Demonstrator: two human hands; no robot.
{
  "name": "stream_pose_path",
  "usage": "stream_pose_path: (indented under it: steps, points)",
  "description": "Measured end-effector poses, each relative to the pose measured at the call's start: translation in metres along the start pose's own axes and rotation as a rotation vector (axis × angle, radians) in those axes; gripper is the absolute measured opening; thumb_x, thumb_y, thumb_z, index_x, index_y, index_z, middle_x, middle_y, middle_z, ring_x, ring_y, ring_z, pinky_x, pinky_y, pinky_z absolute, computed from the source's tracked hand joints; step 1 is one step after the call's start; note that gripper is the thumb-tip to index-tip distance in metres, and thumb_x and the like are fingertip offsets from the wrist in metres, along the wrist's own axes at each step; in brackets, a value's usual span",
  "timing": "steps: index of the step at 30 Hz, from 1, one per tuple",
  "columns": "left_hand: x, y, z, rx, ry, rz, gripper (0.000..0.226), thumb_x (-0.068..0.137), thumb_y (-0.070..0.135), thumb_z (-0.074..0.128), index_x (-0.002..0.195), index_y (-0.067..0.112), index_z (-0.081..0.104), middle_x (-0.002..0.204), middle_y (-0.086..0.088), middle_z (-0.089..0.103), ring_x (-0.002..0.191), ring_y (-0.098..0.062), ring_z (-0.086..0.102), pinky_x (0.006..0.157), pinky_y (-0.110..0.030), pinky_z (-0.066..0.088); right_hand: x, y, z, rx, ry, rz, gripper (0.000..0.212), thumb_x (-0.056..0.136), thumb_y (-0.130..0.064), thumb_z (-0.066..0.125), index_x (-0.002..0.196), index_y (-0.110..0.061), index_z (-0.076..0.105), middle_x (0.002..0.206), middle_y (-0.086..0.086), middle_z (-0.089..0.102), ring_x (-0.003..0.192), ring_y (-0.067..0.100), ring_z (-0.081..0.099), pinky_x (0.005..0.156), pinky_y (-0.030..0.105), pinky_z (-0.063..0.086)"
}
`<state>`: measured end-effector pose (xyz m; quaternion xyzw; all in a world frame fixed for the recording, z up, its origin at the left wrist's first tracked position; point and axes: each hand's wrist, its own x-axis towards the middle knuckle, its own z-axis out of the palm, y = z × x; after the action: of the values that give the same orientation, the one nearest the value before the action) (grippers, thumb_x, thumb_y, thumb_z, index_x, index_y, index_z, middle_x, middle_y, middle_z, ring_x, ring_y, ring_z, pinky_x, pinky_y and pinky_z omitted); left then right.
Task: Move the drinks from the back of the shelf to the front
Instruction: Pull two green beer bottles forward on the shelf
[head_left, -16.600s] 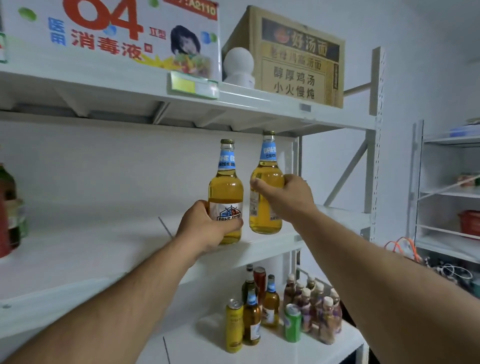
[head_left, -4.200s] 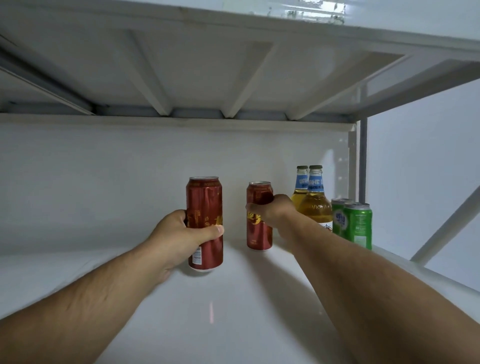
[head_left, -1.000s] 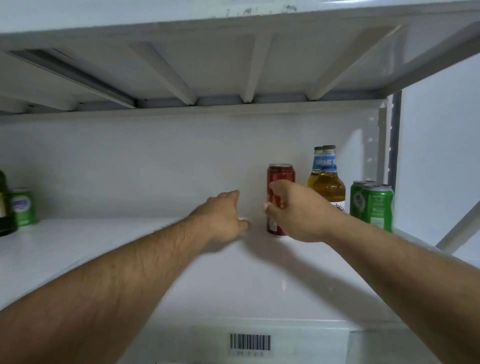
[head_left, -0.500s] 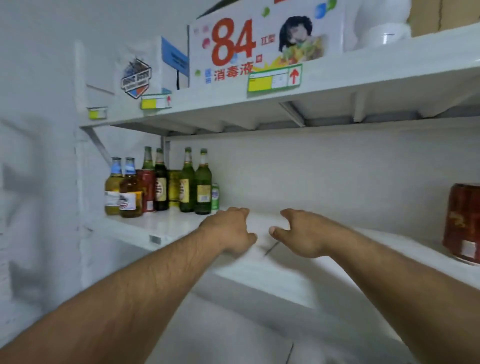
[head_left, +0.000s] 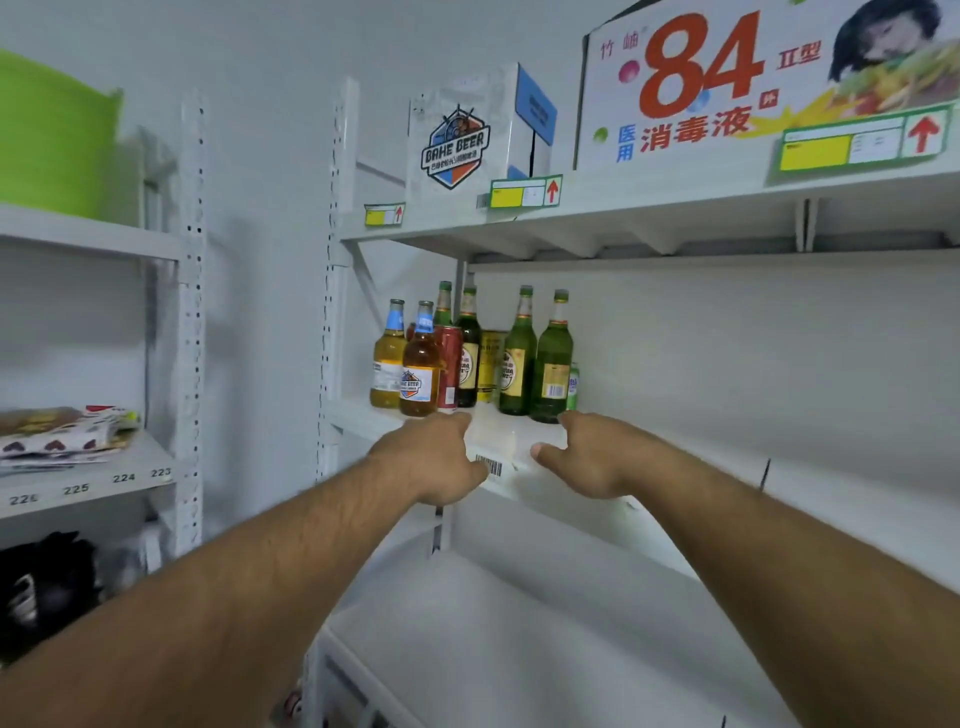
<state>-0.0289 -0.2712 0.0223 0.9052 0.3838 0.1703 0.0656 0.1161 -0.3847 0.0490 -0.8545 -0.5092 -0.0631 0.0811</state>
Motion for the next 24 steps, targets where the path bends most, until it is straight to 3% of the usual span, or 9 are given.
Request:
stream_pose_path:
  steps: [5, 16, 24]
  points:
    - [0.03, -0.016, 0.006, -0.039, 0.009, 0.016, 0.074, 0.1, 0.048, 0.059, 0.163, 0.025, 0.029, 0.164, 0.0, 0.041, 0.146, -0.025, 0.044, 0.114, -0.041, 0.045, 0.039, -0.011, 0.012, -0.034, 0.014, 0.007, 0.071, 0.1, -0.057, 0.04, 0.155, -0.014, 0.028, 0.156, 0.006, 0.039, 0.138, 0.027, 0.043, 0.11, 0.04, 0.04]
    - [0.135, -0.019, 0.022, 0.062, 0.007, 0.059, 0.078, 0.099, 0.054, 0.057, 0.164, 0.025, 0.025, 0.166, -0.001, 0.038, 0.146, -0.028, 0.044, 0.114, -0.046, 0.046, 0.129, 0.007, 0.031, -0.095, 0.061, 0.049, 0.061, 0.097, -0.059, 0.042, 0.141, -0.017, 0.043, 0.133, 0.004, 0.057, 0.114, 0.025, 0.056, 0.095, 0.041, 0.05]
    - [0.184, -0.026, 0.035, 0.029, -0.02, 0.121, 0.076, 0.099, 0.051, 0.058, 0.164, 0.025, 0.026, 0.166, -0.001, 0.039, 0.146, -0.028, 0.045, 0.115, -0.046, 0.045, 0.171, 0.009, 0.043, -0.089, 0.044, 0.094, 0.055, 0.096, -0.057, 0.045, 0.135, -0.017, 0.047, 0.123, 0.005, 0.06, 0.106, 0.025, 0.058, 0.094, 0.041, 0.051]
